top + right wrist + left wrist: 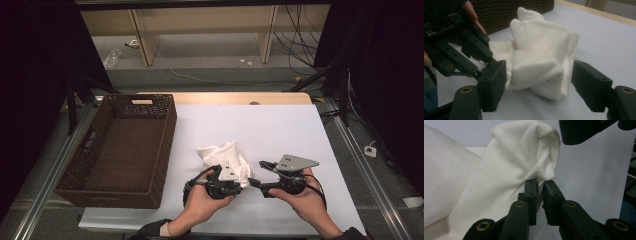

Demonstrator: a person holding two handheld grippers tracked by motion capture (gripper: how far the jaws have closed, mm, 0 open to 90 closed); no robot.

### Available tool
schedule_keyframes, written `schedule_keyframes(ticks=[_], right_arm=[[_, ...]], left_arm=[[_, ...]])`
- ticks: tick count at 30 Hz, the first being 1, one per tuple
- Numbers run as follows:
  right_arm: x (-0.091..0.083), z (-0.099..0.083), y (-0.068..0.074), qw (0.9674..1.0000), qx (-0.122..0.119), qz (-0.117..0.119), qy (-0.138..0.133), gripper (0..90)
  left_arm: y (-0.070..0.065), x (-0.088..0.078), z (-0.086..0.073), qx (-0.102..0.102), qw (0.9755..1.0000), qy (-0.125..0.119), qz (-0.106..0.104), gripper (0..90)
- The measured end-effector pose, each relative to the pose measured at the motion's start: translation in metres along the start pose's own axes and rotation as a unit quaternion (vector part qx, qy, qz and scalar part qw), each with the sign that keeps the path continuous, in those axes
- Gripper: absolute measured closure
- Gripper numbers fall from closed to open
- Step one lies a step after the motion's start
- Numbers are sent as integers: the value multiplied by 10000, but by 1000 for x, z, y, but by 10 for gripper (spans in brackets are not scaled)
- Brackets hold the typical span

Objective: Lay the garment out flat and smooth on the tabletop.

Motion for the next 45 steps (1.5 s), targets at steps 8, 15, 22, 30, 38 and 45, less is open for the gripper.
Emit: schedule_keyframes(ticks=[8, 15, 22, 30, 38, 45], right_arm=[[8, -7, 1, 9996, 145, 12, 240, 478], [13, -9, -1, 9986, 339, 68, 400, 740], [10, -12, -3, 9973, 380, -26, 627, 811], [-2, -14, -8, 9954, 391, -111, 870, 813], [-14, -17, -18, 9929, 523, -297, 1030, 813], [-26, -25, -31, 9884, 520, -464, 1351, 812]], left_arm=[[-8, 10, -2, 62, 9999, 38, -115, 807], [-8, 9, -1, 65, 9999, 19, -126, 799], [-4, -1, 5, 17, 9998, -47, -185, 713], [37, -35, 36, -142, 9953, -759, 583, 470], [90, -47, 24, -428, 9830, -591, 1686, 320], [92, -35, 3, -703, 9880, -61, 1372, 348]])
Point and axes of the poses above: each handheld gripper's, and its own axes: x roughly forward along the jaws, z roughly out of its top, y roughly to its left, the point moved 7 cm from there along x, roughly forward along the jaws, and after that the axes turned 14 degrees about -y, right-handed, at the moved point
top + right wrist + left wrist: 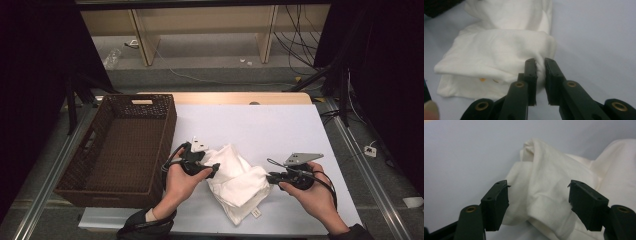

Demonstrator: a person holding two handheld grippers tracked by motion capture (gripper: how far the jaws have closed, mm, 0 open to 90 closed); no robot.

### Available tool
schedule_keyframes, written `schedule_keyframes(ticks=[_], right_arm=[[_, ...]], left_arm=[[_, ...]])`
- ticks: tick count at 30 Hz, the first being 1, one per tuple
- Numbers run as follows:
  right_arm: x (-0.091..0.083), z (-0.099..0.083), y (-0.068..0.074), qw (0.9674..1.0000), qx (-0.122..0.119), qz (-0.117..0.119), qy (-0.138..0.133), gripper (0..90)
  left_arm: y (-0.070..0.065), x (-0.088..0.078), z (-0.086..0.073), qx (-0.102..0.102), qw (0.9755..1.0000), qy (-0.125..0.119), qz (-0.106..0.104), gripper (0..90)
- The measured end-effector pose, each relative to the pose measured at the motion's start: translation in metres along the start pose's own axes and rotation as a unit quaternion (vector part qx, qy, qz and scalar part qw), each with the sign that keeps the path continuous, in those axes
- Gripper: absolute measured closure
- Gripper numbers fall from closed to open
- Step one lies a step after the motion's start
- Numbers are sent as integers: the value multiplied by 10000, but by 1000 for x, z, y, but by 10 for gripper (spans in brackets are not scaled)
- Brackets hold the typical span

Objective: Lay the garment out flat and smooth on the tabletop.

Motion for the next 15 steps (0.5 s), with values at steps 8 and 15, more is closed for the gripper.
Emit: schedule_keyframes(ticks=[8, 15], right_arm=[[-3, -7, -8, 9993, -51, -209, 309, 796], [-3, 3, -9, 9968, -656, -452, -48, 498]], left_arm=[[-22, -1, 0, -169, 9982, 167, -549, 744], [-34, -9, 15, -371, 9964, -214, -737, 822]])
Point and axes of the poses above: each handheld gripper's, and its own axes: x roughly forward along the jaws, z roughly out of its top, y roughly to its left, the point moved 7 cm from there along x, roughly forward along the jaws, and after that the axes turned 14 degrees about -y, right-handed, at the moved point
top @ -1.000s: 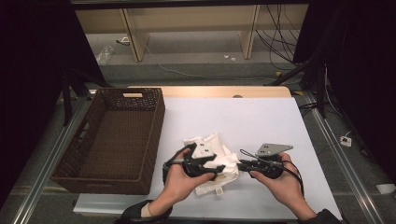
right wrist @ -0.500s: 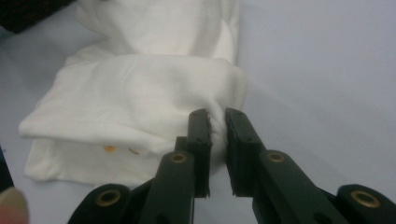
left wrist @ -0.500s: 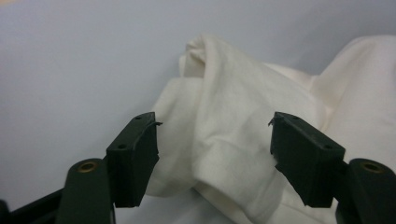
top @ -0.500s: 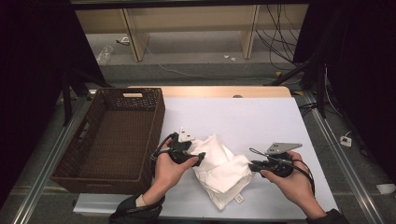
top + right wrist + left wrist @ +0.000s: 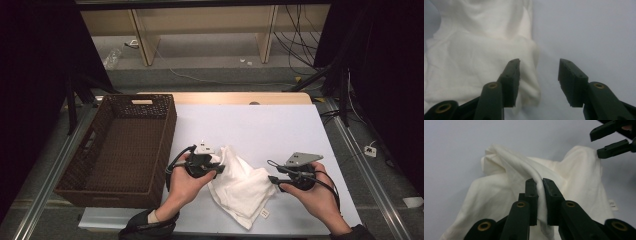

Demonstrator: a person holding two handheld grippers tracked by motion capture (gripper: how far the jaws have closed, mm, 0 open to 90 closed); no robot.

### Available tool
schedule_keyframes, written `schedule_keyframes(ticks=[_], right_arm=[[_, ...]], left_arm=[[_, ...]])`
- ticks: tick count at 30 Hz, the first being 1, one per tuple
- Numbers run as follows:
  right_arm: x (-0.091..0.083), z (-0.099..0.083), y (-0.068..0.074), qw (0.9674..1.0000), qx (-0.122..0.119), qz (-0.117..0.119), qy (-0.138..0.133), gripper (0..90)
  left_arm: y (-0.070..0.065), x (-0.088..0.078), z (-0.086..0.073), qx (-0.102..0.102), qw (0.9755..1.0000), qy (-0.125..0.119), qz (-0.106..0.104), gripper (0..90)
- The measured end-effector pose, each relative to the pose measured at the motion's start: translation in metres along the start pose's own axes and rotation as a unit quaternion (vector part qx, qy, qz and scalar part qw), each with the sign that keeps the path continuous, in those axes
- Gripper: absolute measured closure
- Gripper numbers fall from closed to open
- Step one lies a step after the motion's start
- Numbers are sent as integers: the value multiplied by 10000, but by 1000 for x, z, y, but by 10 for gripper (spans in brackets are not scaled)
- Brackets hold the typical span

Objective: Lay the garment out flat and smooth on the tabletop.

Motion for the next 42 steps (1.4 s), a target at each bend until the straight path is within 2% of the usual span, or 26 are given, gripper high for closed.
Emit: schedule_keyframes(ticks=[3, 5, 6, 9, 11, 15, 18, 22, 26, 29, 30, 33, 34, 36, 40, 42], right_arm=[[1, 11, 12, 9990, -113, 243, -358, 475], [4, 18, 27, 9967, -123, 576, -557, 461], [6, 19, 35, 9955, -166, 735, -572, 451], [14, 14, 58, 9922, -320, 1160, -321, 427], [19, 7, 71, 9885, -385, 1459, -110, 401], [23, -5, 83, 9824, -526, 1782, 201, 384], [23, -9, 85, 9799, -561, 1889, 322, 384], [25, -17, 89, 9760, -737, 1989, 495, 386], [26, -25, 92, 9724, -853, 2058, 692, 424], [27, -27, 91, 9724, -900, 2012, 772, 524], [26, -27, 91, 9712, -872, 2062, 810, 581], [24, -28, 94, 9692, -632, 2206, 900, 779], [24, -28, 95, 9678, -556, 2270, 930, 808], [23, -27, 95, 9676, -491, 2296, 928, 893], [22, -27, 93, 9678, -387, 2298, 949, 900], [22, -26, 93, 9676, -426, 2311, 925, 898]], left_arm=[[-5, 1, 4, -24, 9999, -107, -50, 823], [-6, 2, 6, -27, 9998, -194, -35, 822], [-6, 2, 6, -35, 9997, -222, -24, 821], [-4, 4, 9, -14, 9996, -277, 24, 818], [-2, 5, 9, 7, 9995, -307, 83, 818], [0, 6, 9, 15, 9994, -325, 128, 816], [1, 6, 9, 39, 9992, -362, 165, 815], [2, 6, 10, 63, 9991, -376, 188, 817], [3, 6, 9, 90, 9990, -381, 203, 821], [4, 6, 9, 95, 9990, -369, 212, 822], [4, 6, 9, 91, 9990, -367, 219, 822], [4, 6, 9, 75, 9991, -357, 231, 822], [4, 6, 9, 74, 9991, -355, 230, 822], [4, 6, 9, 78, 9991, -353, 231, 821], [5, 6, 8, 68, 9991, -348, 239, 819], [5, 6, 8, 60, 9991, -346, 240, 818]])
Point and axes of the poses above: each handheld gripper's, and its own axes: x roughly forward along the jaws, z roughly out of its top, y roughly to its left, the point moved 7 cm from there along x, roughly forward along the jaws, and after that the axes turned 14 degrees about -y, right-handed, at the moved point
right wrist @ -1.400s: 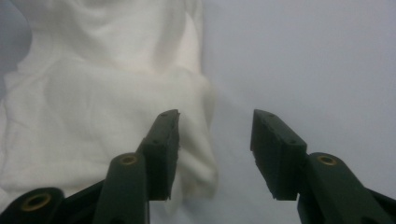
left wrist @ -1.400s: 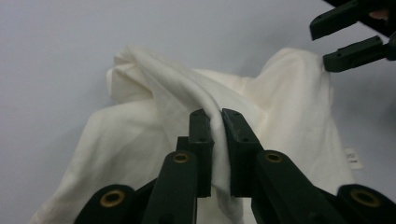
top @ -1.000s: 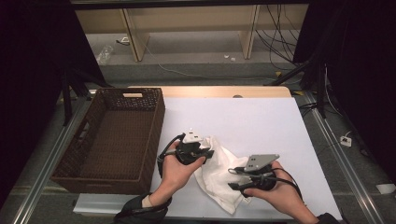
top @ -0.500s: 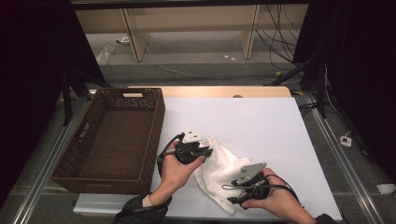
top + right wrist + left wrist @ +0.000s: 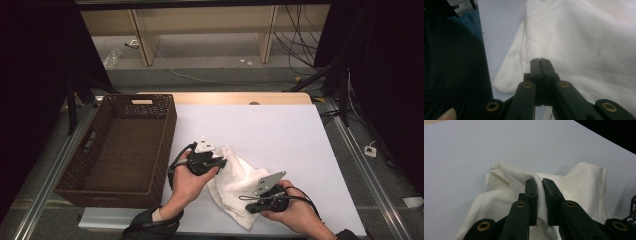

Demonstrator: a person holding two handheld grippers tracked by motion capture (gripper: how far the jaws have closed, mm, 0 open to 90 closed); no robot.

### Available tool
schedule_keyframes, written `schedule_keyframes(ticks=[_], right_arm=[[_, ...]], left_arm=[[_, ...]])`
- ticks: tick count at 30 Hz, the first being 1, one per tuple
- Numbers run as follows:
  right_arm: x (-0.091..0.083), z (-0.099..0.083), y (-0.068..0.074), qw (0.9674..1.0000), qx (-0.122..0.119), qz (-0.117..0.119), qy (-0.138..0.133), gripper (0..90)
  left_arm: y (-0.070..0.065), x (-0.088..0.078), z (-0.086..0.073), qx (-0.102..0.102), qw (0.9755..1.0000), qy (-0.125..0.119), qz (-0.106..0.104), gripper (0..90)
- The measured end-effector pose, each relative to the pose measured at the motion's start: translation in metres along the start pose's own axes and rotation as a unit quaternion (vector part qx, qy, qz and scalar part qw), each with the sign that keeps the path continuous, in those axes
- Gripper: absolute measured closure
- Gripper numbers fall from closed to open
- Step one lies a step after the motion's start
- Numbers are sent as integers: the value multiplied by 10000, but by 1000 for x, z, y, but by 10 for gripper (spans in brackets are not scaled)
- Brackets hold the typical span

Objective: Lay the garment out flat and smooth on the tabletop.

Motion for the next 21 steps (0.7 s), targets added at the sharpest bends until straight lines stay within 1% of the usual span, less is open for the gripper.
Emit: schedule_keyframes(ticks=[1, 2, 4, 6, 8, 10, 11, 12, 13, 14, 15, 17, 21], right_arm=[[-1, 1, 0, 10000, -26, -7, -1, 889], [-2, 2, 0, 10000, -77, -34, -34, 861], [-3, 3, 0, 9997, -218, -88, -9, 764], [-3, 3, 3, 9996, -264, -7, -40, 649], [-1, 1, 6, 9993, -354, 106, 37, 580], [3, -1, 9, 9988, -439, 149, 137, 520], [6, -2, 10, 9984, -513, 148, 158, 515], [7, -3, 10, 9981, -579, 92, 204, 526], [8, -3, 10, 9976, -653, 40, 217, 560], [8, -3, 8, 9975, -679, -21, 217, 618], [8, -3, 7, 9978, -622, -108, 212, 657], [8, -3, 5, 9992, -377, -76, 134, 704], [6, -2, 4, 9995, -293, -67, 97, 775]], left_arm=[[0, 0, 0, 5, 10000, 1, -3, 818], [0, 0, 0, 6, 10000, 2, -2, 817], [0, 0, 0, 12, 10000, 5, -4, 816], [0, 0, 0, 3, 10000, 4, -3, 814], [0, 0, 0, -1, 10000, -1, -1, 813], [0, 0, 0, 2, 10000, 1, 2, 813], [0, 0, 0, 5, 10000, 3, 3, 813], [0, 0, 0, 8, 10000, 7, 1, 812], [0, 0, 0, 7, 10000, 7, 0, 812], [0, 0, 0, 7, 10000, 9, 0, 812], [0, 0, 0, 4, 10000, 9, -2, 812], [0, 0, 0, 7, 10000, 9, 2, 811], [0, 0, 0, 12, 10000, 8, 7, 809]])
Point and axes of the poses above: each handheld gripper's, and its own axes: x roughly forward along the jaws, z roughly out of its top, y roughly to its left, the point moved 7 cm from there along x, roughly forward along the jaws, and after that the axes turned 14 degrees about -y, right-handed, at the moved point
